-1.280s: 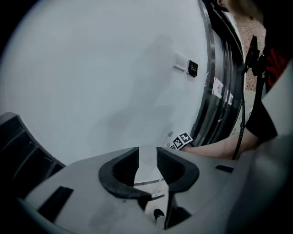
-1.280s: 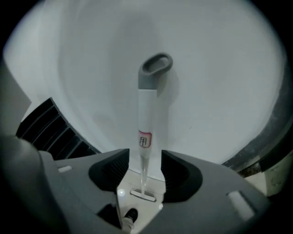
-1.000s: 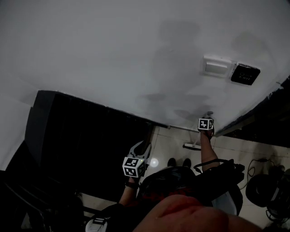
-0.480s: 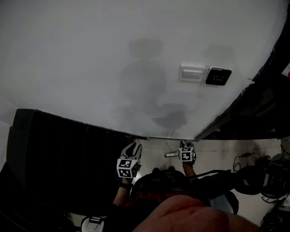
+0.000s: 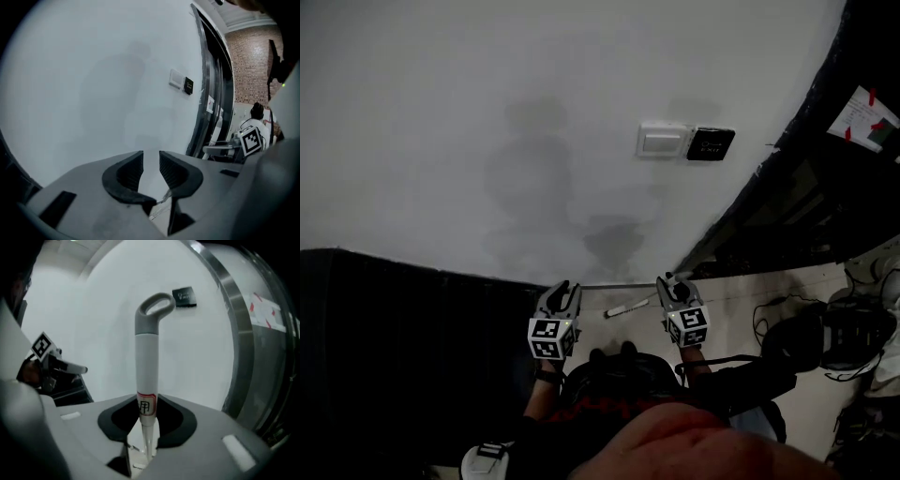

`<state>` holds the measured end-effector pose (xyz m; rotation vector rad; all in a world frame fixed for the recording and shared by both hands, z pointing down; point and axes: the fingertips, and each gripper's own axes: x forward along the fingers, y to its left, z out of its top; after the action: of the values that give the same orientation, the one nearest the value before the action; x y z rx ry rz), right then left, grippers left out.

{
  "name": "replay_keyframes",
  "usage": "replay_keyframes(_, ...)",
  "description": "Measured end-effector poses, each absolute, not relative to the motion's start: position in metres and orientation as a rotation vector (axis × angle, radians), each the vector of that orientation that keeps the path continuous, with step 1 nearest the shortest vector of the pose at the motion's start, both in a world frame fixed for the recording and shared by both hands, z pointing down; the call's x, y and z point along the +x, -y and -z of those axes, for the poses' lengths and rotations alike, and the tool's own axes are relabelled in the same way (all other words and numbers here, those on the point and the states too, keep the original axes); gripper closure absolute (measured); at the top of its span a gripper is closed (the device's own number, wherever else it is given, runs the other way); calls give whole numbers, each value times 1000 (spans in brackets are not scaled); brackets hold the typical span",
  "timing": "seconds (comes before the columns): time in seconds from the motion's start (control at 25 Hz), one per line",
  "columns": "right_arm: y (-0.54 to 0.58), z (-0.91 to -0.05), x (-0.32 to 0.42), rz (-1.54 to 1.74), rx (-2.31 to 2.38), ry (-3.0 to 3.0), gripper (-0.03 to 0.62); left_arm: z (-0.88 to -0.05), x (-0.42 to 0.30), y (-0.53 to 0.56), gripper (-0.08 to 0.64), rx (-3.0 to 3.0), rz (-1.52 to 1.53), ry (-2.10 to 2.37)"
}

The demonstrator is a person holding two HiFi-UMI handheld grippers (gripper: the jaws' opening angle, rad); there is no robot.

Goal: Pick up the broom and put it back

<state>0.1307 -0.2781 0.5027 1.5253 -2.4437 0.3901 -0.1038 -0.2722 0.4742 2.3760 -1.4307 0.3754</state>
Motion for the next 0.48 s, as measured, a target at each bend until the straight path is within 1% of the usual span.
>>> replay_keyframes(0.24,247,-411,130,-269,1551,2585,499,-446,-87,277,448,2493,-299,1403)
replay_keyframes(0.48,229,-372,143,-221,1574,2643,499,-429,-64,270,448,2479,-166,1329)
